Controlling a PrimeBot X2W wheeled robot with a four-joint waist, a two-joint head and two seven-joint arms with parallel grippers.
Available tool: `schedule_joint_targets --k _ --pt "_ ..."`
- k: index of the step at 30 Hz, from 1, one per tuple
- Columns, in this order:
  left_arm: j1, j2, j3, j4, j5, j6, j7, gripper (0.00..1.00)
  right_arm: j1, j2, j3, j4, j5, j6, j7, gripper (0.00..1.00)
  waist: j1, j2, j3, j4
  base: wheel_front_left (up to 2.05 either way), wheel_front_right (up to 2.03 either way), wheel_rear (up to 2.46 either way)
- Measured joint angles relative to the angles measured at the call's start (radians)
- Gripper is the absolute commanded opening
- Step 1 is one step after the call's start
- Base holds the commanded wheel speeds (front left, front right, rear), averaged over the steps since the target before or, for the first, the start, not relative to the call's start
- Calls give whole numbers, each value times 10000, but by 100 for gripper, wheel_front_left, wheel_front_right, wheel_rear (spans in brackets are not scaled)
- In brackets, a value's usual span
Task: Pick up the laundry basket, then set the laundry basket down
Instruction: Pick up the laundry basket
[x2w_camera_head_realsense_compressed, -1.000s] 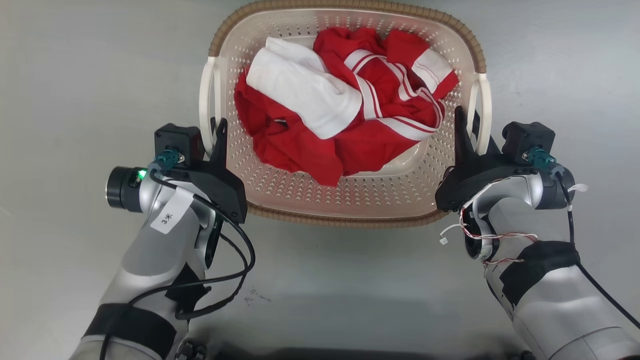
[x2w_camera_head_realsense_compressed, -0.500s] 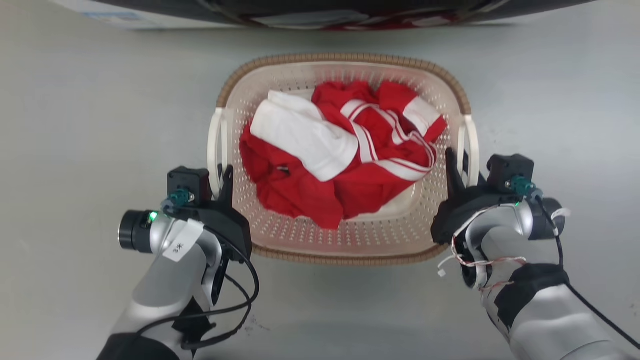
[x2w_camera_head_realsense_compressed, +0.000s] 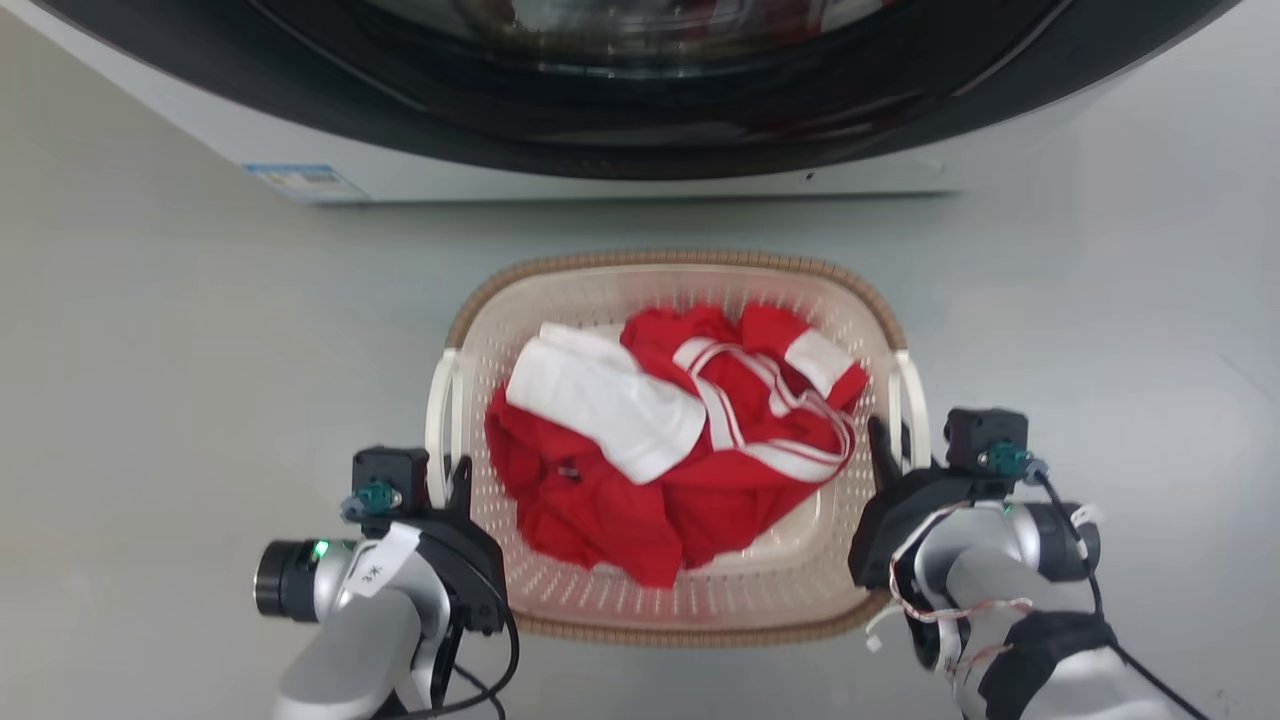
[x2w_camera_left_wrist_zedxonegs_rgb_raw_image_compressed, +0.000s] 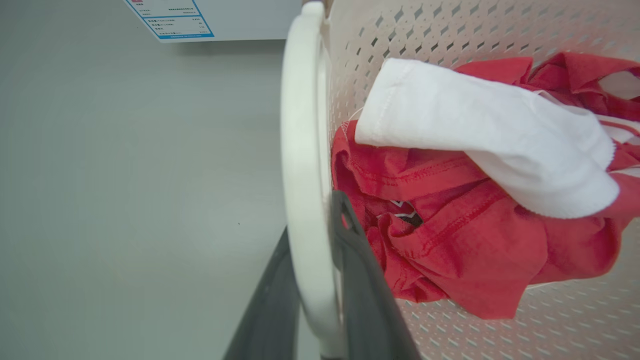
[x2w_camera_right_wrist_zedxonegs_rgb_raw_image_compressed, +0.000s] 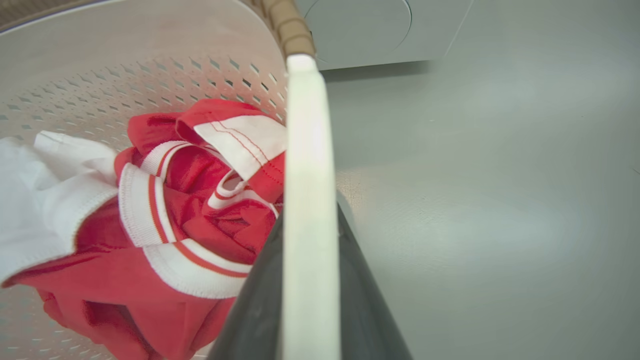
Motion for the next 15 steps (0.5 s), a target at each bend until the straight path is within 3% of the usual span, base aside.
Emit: schedule_joint_targets --k 15 --pt "1819 59 -855 468 -706 44 685 0 1728 -29 1893 -84 1344 -104 1187 0 -1 -1 -2508 -320 0 0 0"
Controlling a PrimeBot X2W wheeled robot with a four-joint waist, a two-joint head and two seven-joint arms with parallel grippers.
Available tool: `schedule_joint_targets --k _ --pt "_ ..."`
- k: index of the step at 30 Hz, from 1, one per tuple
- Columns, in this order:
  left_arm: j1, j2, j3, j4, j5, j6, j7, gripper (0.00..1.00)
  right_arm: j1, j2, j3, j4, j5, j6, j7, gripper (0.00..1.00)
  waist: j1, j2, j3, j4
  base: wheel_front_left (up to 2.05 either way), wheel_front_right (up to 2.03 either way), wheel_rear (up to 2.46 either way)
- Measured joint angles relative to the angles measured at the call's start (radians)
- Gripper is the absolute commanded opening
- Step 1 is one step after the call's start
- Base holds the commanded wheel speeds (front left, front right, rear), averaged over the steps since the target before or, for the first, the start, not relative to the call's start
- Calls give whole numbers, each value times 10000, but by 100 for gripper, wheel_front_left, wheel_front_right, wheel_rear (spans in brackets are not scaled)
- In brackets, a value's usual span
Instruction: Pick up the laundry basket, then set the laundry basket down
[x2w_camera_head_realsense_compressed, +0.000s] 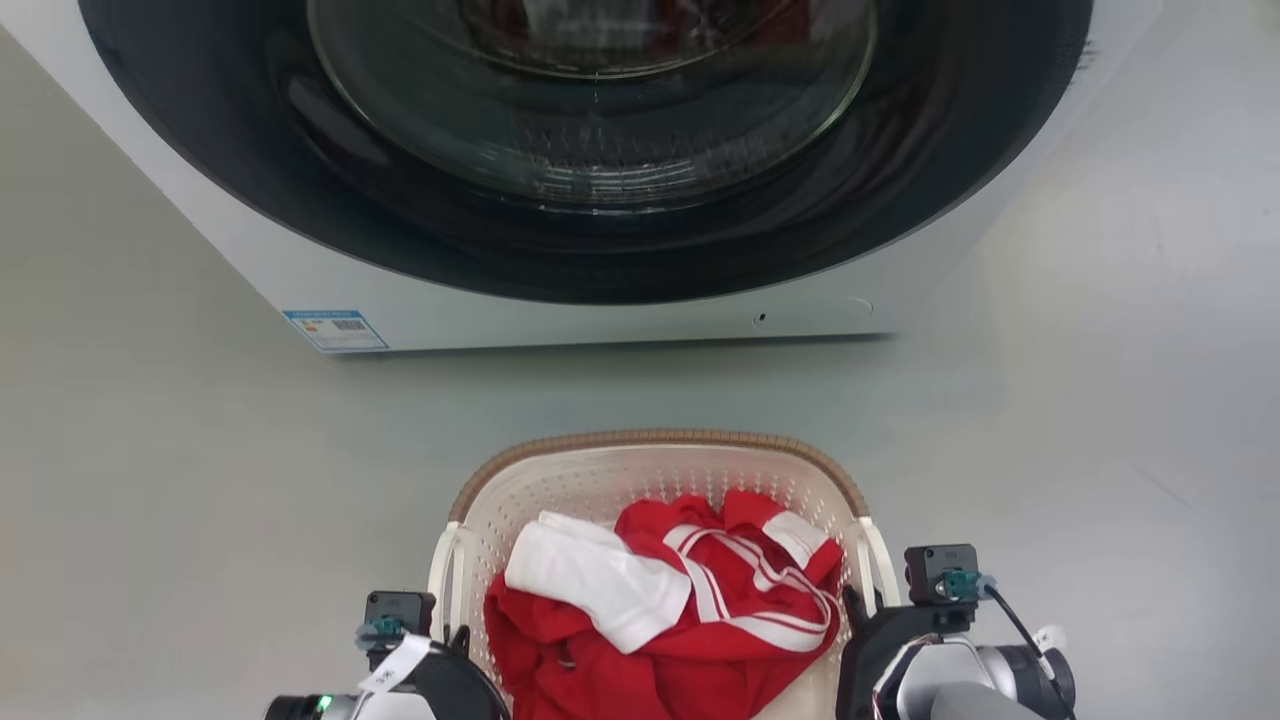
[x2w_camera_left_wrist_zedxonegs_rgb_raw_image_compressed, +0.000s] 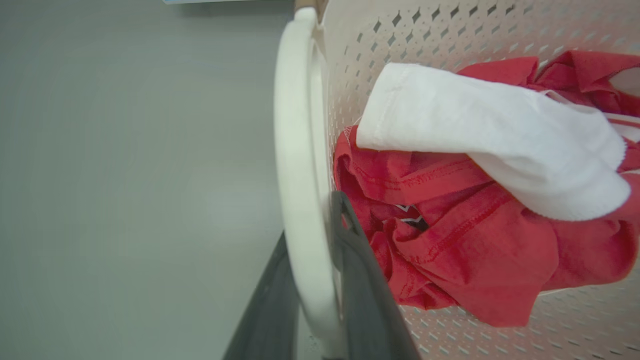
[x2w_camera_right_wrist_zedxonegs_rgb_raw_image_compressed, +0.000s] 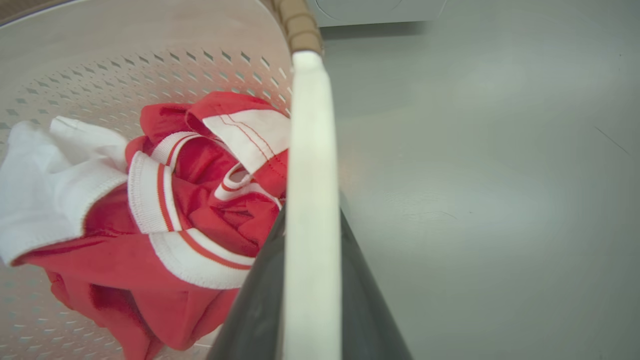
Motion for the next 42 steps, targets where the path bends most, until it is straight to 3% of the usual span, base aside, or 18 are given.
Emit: schedule_joint_targets --k 25,42 --pt "1854 56 -740 265 -637 -2 848 0 1620 -8 1486 -61 1336 -77 984 0 2 -1 -2781 -434 0 0 0" --pt "1989 96 -1003 224 -782 86 1005 0 1720 -29 1902 -38 1904 -79 1110 0 2 0 -3234 -515 0 0 0"
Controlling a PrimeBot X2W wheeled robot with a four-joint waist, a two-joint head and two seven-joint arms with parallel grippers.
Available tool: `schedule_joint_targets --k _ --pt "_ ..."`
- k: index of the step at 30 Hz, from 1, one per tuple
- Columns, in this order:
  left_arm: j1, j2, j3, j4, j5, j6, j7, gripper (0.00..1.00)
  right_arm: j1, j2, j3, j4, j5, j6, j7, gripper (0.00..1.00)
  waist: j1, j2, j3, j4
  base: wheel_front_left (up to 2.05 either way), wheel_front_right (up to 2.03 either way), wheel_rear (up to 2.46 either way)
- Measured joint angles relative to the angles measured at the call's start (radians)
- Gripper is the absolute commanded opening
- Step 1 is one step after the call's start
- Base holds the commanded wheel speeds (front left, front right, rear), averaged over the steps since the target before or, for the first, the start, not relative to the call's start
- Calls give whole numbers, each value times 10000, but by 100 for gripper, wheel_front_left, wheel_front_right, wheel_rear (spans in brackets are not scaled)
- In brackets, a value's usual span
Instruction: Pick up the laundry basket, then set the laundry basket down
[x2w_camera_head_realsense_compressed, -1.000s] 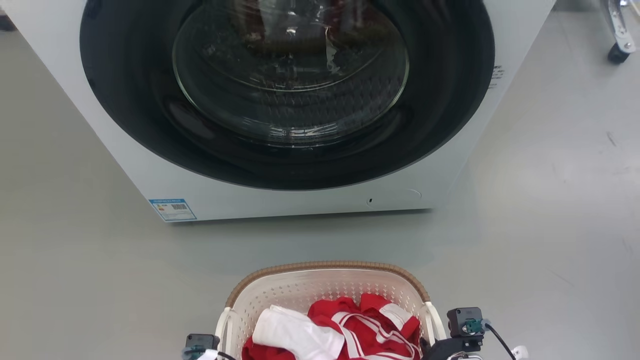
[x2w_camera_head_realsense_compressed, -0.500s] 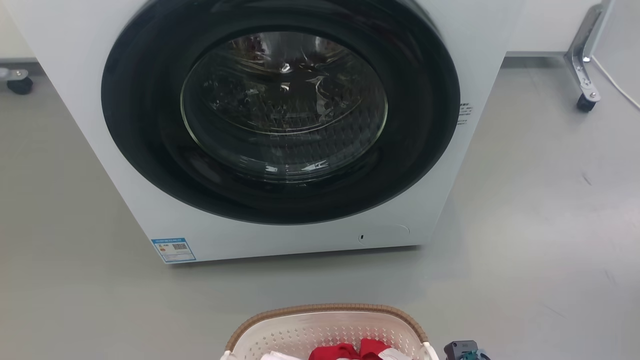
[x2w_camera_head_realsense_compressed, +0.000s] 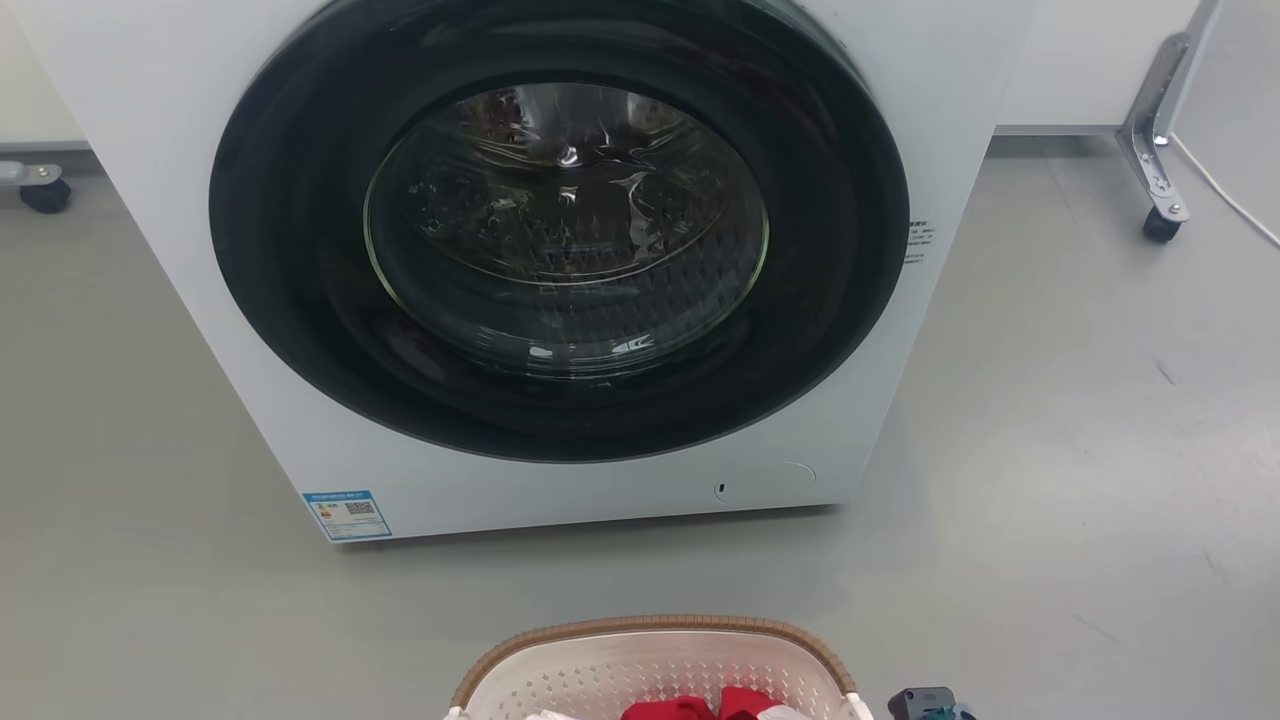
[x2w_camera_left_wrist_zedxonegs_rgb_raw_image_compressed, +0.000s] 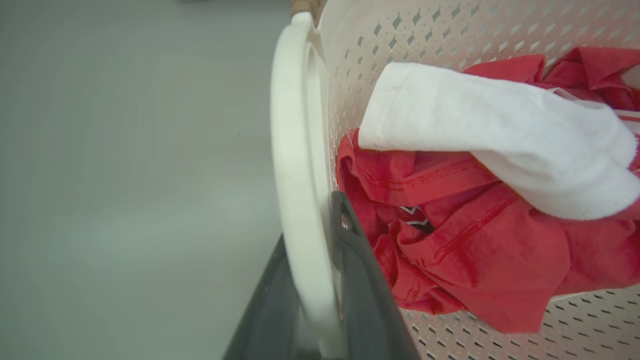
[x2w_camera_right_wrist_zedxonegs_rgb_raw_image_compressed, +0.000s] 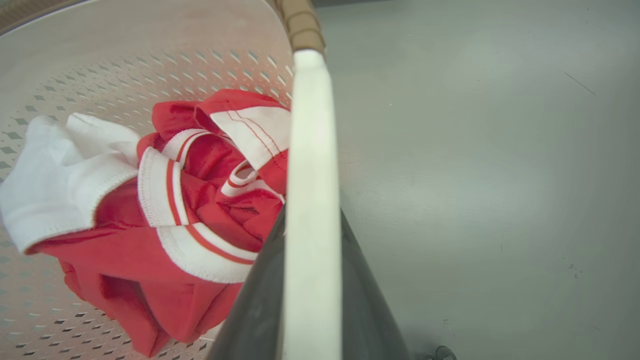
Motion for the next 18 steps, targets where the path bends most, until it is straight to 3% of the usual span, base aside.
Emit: schedule_joint_targets --k 18 --pt "8 23 -146 -4 -328 50 42 0 -22 -8 341 42 435 0 -58 0 0 1 -33 40 0 0 0"
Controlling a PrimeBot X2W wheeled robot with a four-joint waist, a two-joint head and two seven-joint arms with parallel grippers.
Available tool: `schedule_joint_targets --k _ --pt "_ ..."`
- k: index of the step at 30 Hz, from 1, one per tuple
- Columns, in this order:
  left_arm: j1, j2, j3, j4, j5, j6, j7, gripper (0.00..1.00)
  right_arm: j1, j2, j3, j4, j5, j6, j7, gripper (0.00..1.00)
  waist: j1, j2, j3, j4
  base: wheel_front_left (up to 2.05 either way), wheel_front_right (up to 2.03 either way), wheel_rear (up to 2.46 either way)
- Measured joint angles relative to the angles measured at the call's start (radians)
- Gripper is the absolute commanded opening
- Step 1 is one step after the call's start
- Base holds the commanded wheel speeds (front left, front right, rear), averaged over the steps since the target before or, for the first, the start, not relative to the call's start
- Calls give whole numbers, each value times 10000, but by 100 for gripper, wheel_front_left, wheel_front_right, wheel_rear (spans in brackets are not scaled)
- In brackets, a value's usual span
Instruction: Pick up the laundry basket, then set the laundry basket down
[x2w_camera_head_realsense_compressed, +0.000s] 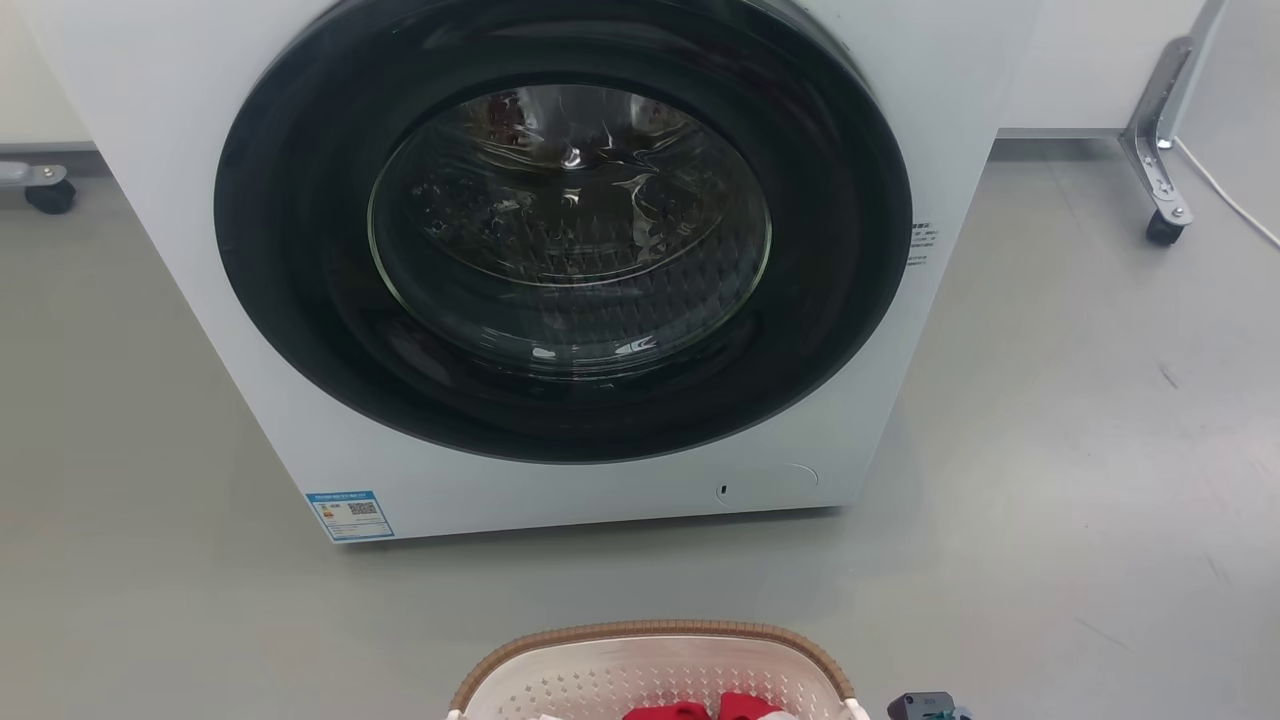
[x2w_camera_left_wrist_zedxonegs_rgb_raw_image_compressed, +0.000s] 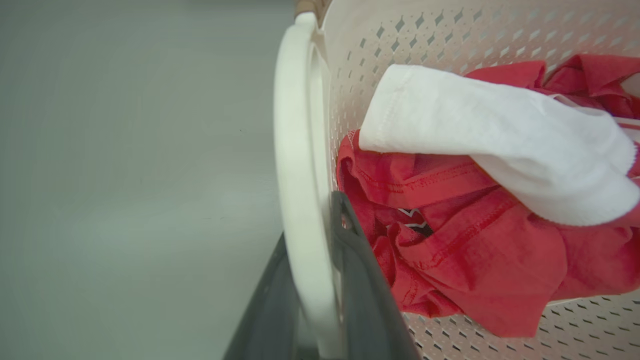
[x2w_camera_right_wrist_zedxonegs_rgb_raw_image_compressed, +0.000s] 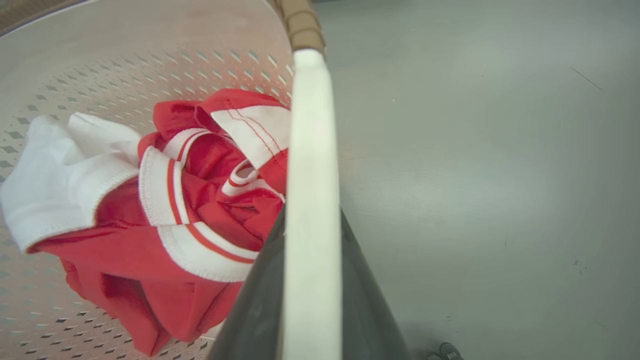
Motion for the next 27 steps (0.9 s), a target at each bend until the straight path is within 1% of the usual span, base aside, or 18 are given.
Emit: schedule_joint_targets --k 20,27 --pt "-3 -4 -163 13 -105 50 -2 0 -68 2 336 142 301 0 -102 0 1 0 138 12 0 0 0" --pt "-98 -8 -169 -15 -194 69 -48 0 -360 2 499 236 382 0 -115 0 2 0 352 41 0 0 0"
